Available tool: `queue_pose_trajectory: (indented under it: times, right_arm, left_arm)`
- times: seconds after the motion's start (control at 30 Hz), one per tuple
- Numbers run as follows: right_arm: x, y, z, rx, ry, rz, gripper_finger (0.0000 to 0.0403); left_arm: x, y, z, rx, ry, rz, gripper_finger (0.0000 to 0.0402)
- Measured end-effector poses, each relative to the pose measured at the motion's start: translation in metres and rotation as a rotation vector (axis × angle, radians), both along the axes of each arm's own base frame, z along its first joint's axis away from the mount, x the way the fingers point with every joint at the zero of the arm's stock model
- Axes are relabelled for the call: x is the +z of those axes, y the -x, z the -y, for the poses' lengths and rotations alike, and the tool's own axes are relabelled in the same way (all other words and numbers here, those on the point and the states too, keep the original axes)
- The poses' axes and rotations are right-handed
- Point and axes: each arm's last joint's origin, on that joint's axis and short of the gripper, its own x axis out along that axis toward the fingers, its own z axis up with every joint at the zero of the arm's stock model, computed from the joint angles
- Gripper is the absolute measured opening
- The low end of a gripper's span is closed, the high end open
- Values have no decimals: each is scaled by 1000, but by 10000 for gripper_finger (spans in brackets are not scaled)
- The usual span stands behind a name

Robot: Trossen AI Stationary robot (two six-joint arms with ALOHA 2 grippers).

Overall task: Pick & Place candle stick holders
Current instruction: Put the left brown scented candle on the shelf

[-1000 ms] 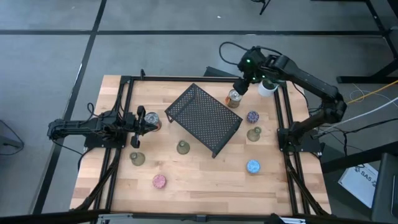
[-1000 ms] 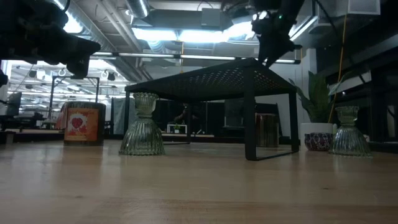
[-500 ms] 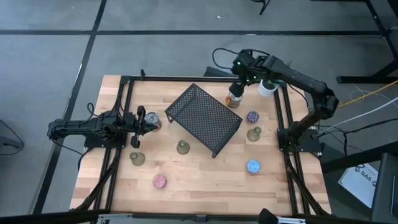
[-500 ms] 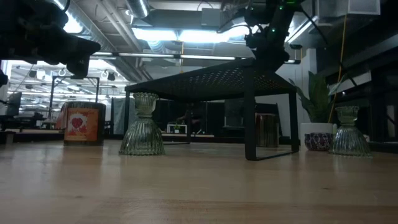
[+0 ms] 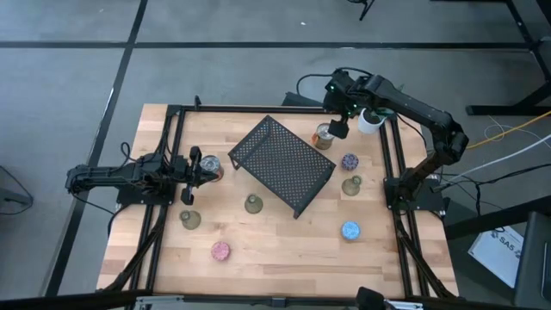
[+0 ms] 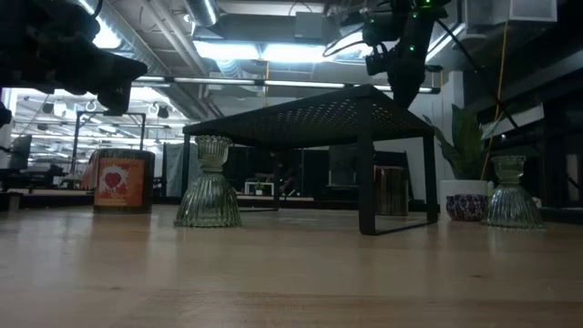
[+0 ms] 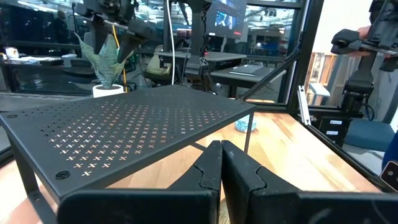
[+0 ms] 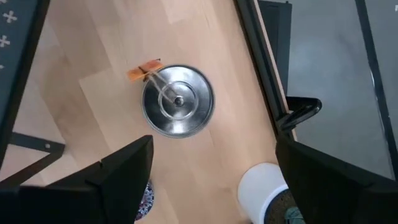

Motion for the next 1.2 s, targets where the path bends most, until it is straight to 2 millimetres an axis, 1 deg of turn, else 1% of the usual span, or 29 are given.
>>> queue_pose_trajectory:
  times: [0.37, 0.47, 0.57, 0.73, 0.8, 1.0, 1.2]
  right_arm:
    - [0, 0, -1, 13, -32, 13, 342]
    - [0, 0, -1, -37, -41, 27, 342]
    - [0, 0, -1, -177, -66, 64, 342]
    - [0, 2, 1, -554, -132, 158, 342]
    - [-1, 1, 2, -666, -152, 188, 342]
    - [-8, -2, 5, -770, -175, 192, 341]
    - [-17, -10, 11, -895, -195, 222, 341]
  left_arm:
    - [0, 0, 0, 0, 0, 0, 1]
    - [0, 0, 0, 0, 0, 0, 1]
    - [0, 0, 0, 0, 0, 0, 1]
    - [0, 0, 0, 0, 0, 0, 1]
    - [0, 0, 0, 0, 0, 0, 1]
    - [0, 0, 0, 0, 0, 0, 1]
    - [0, 0, 0, 0, 0, 0, 1]
